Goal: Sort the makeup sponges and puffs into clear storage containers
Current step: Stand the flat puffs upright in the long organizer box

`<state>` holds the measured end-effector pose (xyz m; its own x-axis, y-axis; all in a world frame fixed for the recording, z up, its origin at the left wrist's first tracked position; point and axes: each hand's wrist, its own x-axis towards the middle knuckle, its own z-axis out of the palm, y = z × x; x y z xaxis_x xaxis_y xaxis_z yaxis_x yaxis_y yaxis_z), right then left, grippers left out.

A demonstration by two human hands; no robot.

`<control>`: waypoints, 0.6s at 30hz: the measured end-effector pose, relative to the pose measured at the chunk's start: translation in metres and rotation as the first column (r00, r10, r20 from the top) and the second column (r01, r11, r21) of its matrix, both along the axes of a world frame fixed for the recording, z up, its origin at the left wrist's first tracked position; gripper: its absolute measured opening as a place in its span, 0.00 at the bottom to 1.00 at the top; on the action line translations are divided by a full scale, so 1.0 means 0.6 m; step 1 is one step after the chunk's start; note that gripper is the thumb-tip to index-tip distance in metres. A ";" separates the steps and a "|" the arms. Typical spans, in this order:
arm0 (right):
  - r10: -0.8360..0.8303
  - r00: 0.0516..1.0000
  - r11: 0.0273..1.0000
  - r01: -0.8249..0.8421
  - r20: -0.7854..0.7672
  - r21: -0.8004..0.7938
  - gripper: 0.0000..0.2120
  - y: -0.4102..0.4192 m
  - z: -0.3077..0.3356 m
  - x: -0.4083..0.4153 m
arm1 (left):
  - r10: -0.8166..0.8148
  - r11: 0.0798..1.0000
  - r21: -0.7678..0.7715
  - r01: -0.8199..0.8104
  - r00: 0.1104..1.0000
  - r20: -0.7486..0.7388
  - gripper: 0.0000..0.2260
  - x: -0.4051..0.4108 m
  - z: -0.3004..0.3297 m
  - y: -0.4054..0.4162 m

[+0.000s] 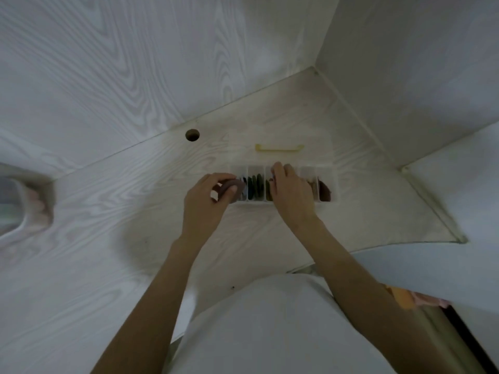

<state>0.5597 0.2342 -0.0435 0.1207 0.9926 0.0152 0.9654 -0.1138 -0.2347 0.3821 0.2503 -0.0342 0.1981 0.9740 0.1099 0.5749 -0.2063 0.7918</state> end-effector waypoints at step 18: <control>-0.302 0.852 0.905 0.397 -0.429 0.151 0.09 -0.128 0.009 0.140 | -0.295 0.955 0.024 0.294 0.953 0.066 0.11 0.131 0.036 0.027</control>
